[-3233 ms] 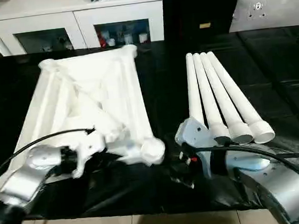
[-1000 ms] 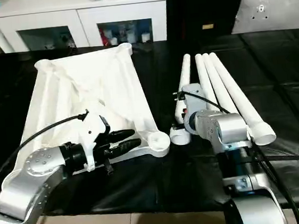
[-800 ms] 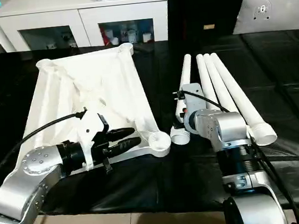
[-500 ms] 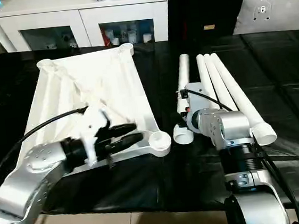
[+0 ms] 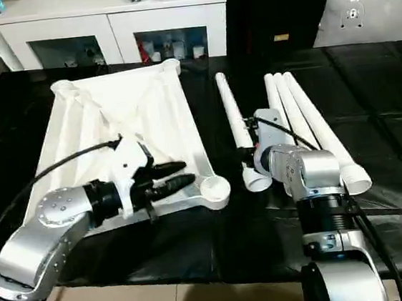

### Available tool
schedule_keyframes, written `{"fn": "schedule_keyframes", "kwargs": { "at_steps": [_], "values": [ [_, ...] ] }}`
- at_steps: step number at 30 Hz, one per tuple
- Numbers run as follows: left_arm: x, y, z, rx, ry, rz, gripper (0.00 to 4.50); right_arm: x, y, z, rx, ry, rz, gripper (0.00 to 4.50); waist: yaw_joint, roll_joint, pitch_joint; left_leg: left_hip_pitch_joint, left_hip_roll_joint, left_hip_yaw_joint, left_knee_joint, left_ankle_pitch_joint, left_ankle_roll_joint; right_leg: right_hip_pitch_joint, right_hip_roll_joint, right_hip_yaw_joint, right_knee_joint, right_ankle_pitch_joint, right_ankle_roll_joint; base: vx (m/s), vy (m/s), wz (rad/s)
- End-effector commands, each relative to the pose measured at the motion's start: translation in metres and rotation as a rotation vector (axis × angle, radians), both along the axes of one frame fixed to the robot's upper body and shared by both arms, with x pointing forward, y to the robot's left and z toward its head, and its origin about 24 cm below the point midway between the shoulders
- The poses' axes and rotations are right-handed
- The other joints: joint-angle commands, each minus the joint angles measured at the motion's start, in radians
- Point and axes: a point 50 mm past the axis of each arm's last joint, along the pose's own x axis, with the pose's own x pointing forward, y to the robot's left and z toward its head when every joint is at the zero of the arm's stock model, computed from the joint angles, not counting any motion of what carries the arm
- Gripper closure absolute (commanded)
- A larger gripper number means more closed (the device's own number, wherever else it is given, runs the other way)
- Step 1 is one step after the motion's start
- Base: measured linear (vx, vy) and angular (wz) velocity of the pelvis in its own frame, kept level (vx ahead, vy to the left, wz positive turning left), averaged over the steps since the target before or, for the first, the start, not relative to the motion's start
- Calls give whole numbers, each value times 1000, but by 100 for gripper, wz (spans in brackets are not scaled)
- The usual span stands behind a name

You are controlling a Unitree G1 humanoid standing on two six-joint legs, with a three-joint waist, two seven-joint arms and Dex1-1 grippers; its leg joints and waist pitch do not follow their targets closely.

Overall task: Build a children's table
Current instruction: Pick table leg

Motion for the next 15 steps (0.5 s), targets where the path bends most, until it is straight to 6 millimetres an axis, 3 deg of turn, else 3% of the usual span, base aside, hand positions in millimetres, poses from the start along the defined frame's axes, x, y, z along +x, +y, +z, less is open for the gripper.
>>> {"fn": "schedule_keyframes", "kwargs": {
  "at_steps": [1,5,9,13,14,15],
  "values": [
    [4,3,2,5,-21,29,307,-3,-1,-2,26,-7,-21,263,0,1,-71,6,76,-20,-69,-93,11,52,-69,34,-61,-60,-280,0,0,0],
    [7,3,0,0,-30,60,307,-3,0,1,63,-57,-26,264,0,-7,-72,5,77,-20,-70,-98,16,54,-71,33,-63,-67,-279,0,0,0],
    [15,6,7,-76,-84,171,307,1,2,34,133,-402,-3,264,2,-4,-74,2,80,-20,-69,-98,21,54,-75,34,-61,-52,-281,0,0,0],
    [23,7,11,-98,-110,251,307,0,3,46,221,-484,7,264,1,-6,-72,2,79,-19,-68,-87,56,53,-72,33,-63,-37,-281,0,0,0],
    [45,8,26,-238,-95,371,291,-6,6,54,361,-523,97,264,1,-2,-69,4,76,-16,-67,-108,60,53,-69,33,-67,-59,-283,0,0,0],
    [52,9,34,-316,-70,393,281,-9,8,56,433,-535,142,264,10,-2,-72,12,76,-17,-65,-125,56,50,-69,33,-70,-73,-287,0,0,0]
  ]
}}
